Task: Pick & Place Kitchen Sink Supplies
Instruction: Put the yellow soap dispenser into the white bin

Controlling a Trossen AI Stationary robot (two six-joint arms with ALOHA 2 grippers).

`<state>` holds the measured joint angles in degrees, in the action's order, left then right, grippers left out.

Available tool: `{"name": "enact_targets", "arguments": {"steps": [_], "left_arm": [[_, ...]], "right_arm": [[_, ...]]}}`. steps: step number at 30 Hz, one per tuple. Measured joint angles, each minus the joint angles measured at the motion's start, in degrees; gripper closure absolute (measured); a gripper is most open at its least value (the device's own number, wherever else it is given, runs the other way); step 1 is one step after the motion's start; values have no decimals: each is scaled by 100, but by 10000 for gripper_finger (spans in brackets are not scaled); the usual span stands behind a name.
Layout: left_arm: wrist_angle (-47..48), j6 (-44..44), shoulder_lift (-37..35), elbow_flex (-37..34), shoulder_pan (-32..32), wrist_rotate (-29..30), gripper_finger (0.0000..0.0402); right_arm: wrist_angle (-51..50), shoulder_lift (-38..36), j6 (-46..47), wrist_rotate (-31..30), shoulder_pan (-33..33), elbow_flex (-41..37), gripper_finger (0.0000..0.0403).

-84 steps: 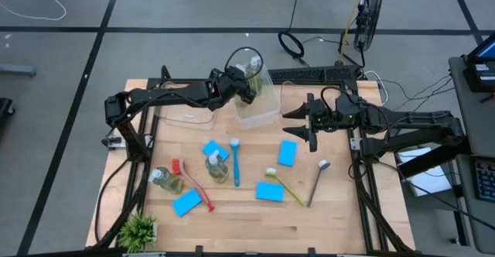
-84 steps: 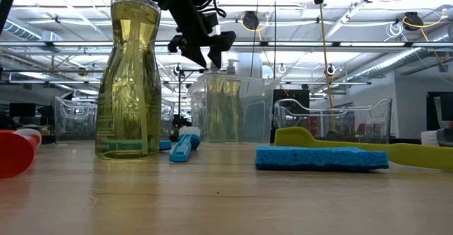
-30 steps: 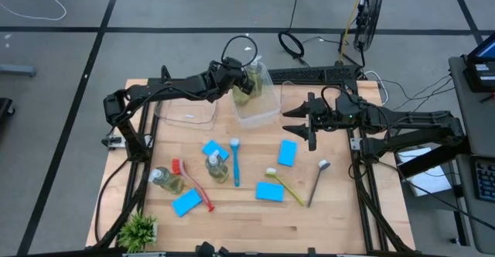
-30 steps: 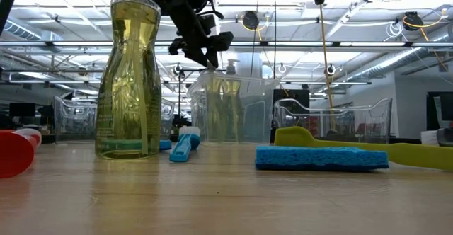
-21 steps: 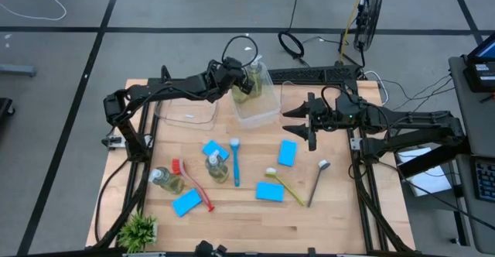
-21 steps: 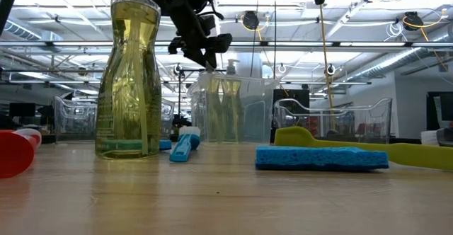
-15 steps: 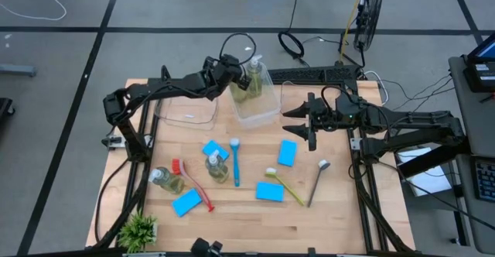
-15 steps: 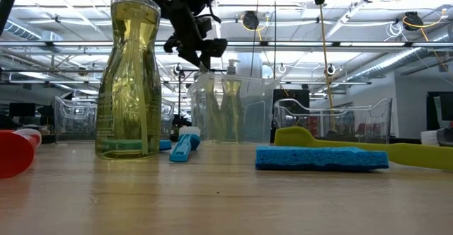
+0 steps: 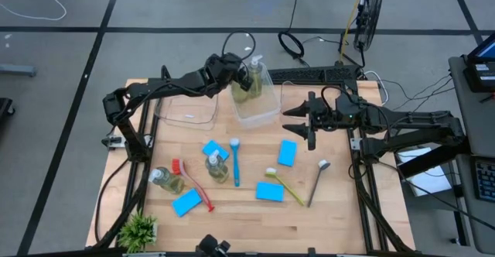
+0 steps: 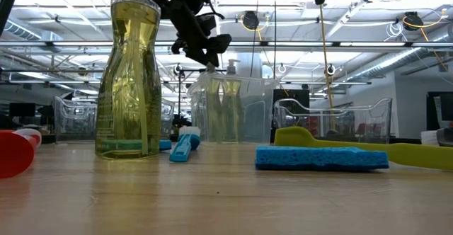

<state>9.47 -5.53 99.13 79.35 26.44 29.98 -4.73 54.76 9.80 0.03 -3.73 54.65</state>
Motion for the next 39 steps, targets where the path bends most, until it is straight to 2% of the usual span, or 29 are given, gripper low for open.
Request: {"name": "enact_targets", "arguments": {"steps": [4,11,14,30,39], "left_arm": [[15,333,0,-1,0,-231,249],[-24,828,0,0,129,-612,274],[-33,988,0,0,220,-761,270],[26,1638,-29,-2,232,-728,153],[-66,2008,-380,-6,32,-304,98]], "right_arm": [[8,-1,0,0,0,0,193],[11,0,0,0,0,0,193],[11,0,0,0,0,0,193],[15,-1,0,2,0,0,193],[18,0,1,2,0,2,193]]}}
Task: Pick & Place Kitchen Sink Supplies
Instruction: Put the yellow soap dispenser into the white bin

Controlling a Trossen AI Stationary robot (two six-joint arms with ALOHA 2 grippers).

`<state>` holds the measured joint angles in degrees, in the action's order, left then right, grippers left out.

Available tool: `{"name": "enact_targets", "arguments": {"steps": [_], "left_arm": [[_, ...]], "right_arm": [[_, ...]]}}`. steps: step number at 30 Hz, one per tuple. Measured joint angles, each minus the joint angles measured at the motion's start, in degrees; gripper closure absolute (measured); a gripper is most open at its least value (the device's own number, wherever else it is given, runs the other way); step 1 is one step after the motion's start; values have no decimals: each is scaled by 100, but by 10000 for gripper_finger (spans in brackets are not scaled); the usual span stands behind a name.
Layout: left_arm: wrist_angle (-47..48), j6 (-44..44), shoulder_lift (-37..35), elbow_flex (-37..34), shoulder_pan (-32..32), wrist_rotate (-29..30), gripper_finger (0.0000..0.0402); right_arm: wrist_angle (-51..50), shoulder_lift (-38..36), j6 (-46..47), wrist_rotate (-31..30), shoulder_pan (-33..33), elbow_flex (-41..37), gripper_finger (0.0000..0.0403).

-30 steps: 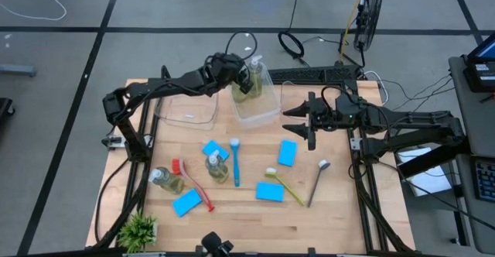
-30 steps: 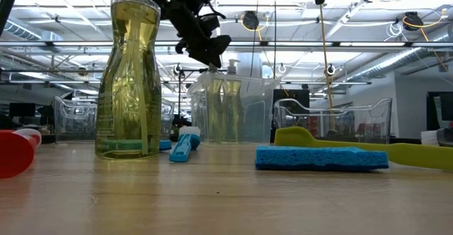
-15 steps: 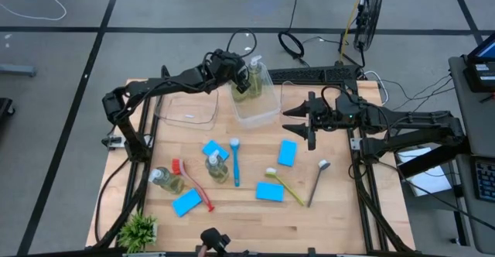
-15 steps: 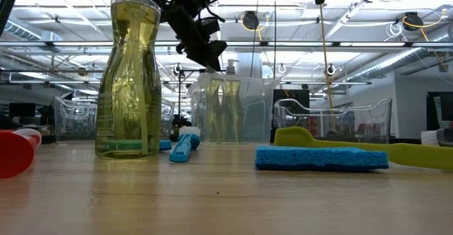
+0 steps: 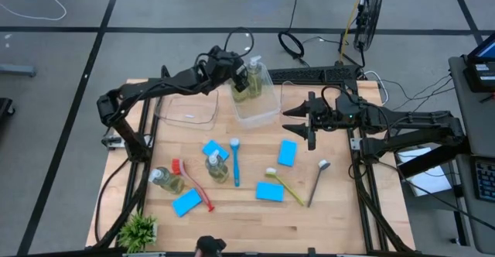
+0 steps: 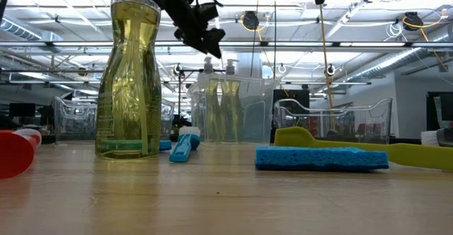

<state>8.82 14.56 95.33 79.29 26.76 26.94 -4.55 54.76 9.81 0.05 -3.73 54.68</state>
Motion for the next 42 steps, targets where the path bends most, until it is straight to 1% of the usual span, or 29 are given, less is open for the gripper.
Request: {"name": "enact_targets", "arguments": {"steps": [5,9,16,22,24,26,30,32,37,40,42], "left_arm": [[46,-28,-332,0,-168,299,76],[36,-288,-808,1,-582,325,69],[667,-1065,-1719,9,-1890,370,81],[1342,-1797,-2143,9,-3141,997,91],[1502,-2078,-2183,10,-3502,1069,89],[1852,-2378,-2184,11,-3808,1077,85],[2732,-3116,-2214,7,-4371,1066,81],[3224,-3655,-2219,7,-4614,1057,82],[4303,-4941,-2243,7,-5160,1049,91],[4798,-5571,-2237,7,-5382,1018,95],[4966,-5899,-2232,4,-5483,996,95]], "right_arm": [[1,-2,-1,0,2,0,193],[1,-1,0,1,2,0,193],[1,0,-2,2,2,0,193],[-1,0,-67,2,2,0,193],[-1,0,-86,2,2,0,193],[-3,-1,-98,9,2,0,193],[-3,0,-108,15,2,0,193],[-4,0,-108,17,2,0,193],[-5,0,-110,17,2,0,193],[-5,0,-110,17,2,0,193],[-5,0,-110,17,2,0,193]]}}
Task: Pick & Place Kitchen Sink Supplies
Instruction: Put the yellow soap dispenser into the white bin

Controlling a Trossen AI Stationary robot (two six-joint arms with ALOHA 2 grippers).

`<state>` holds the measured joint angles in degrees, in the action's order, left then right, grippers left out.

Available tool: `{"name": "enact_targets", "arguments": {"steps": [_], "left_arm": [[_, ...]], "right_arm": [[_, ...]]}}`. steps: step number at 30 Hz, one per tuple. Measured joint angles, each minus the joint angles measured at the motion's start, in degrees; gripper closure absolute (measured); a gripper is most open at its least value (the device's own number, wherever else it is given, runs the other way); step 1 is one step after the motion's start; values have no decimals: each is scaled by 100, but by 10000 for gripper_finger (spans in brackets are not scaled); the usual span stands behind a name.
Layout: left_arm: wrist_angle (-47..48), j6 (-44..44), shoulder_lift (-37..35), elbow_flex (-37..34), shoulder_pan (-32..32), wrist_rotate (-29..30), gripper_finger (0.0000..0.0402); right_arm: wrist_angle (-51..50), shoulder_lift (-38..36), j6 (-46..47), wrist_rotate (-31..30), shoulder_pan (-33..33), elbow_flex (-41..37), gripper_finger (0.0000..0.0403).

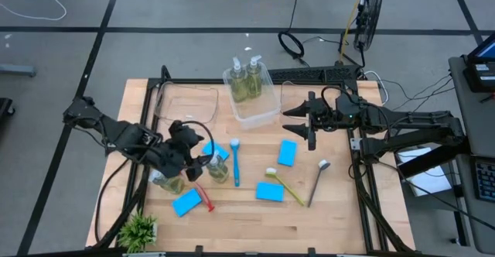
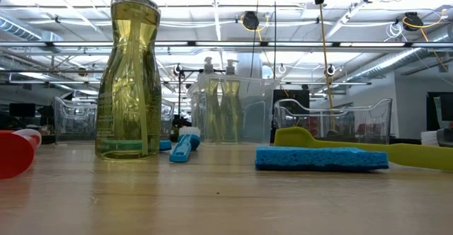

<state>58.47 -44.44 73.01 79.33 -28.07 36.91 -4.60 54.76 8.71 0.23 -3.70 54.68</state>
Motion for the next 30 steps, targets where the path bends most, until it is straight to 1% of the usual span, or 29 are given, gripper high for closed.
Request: {"name": "enact_targets", "arguments": {"steps": [7,10,14,22,27,30], "left_arm": [[513,-905,48,2,-251,-105,83],[597,-1108,194,0,-320,-107,76],[594,-1186,367,2,-361,-107,75],[596,-1312,747,0,-368,-240,86],[597,-1365,934,0,-404,-201,80],[596,-1350,1064,0,-402,-15,72]], "right_arm": [[0,-1,0,0,-1,0,193],[0,0,0,-3,0,0,193],[0,-1,-23,-9,0,0,193],[0,0,-44,-15,0,0,193],[0,0,-44,-15,-1,0,193],[0,0,-48,-15,0,0,193]]}}
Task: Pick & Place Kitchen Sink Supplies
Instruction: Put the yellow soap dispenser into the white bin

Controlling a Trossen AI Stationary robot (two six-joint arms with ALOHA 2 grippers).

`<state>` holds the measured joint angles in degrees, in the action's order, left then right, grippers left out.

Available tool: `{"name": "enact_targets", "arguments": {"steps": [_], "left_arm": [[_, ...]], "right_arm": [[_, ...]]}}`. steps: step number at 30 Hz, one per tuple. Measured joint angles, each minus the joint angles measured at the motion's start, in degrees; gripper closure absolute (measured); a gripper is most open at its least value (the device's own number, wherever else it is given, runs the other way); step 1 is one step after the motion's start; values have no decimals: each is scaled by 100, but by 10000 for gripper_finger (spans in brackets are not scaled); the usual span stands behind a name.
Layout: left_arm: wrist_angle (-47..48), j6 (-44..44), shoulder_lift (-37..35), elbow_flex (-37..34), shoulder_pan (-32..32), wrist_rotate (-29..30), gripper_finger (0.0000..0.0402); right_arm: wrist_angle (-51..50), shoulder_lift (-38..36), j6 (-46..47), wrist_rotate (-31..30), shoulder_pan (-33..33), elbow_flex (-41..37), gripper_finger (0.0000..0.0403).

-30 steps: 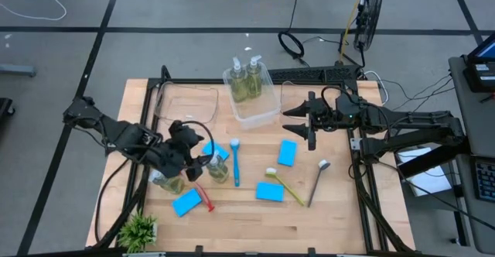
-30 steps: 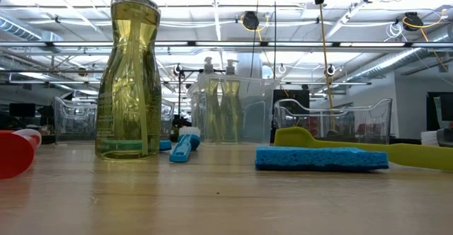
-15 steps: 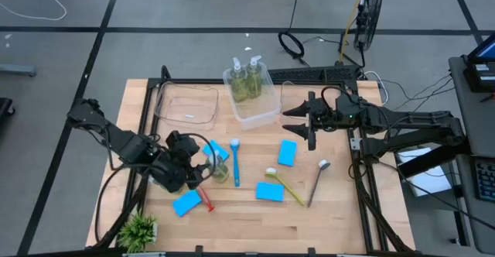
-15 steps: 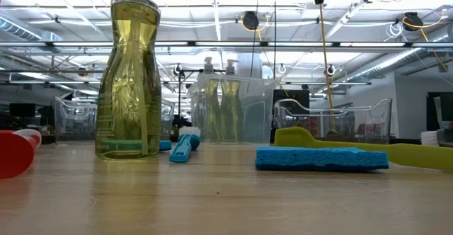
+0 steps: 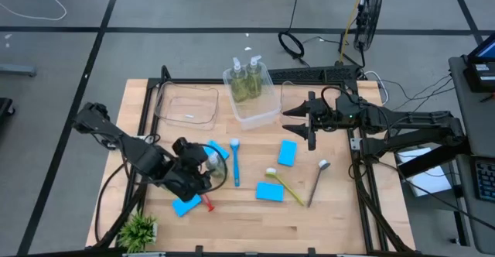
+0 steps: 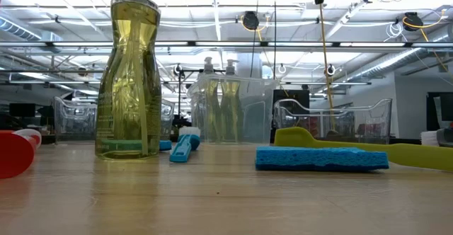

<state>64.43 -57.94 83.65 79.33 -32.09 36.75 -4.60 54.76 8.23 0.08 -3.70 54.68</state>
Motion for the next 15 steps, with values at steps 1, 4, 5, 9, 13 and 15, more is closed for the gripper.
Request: {"name": "enact_targets", "arguments": {"steps": [1,4,5,9,13,15], "left_arm": [[6,26,43,0,8,66,70],[-3,42,133,0,34,193,65],[-2,42,164,0,51,234,65],[-34,45,280,0,105,232,68],[-125,99,363,0,170,230,70],[-124,99,357,-2,182,239,69]], "right_arm": [[0,0,-7,-2,0,0,193],[0,0,-15,-2,0,0,193],[0,0,-15,-2,0,0,193],[0,0,-15,-2,0,0,193],[0,-1,-15,-2,0,0,193],[0,0,-15,-1,-1,0,193]]}}
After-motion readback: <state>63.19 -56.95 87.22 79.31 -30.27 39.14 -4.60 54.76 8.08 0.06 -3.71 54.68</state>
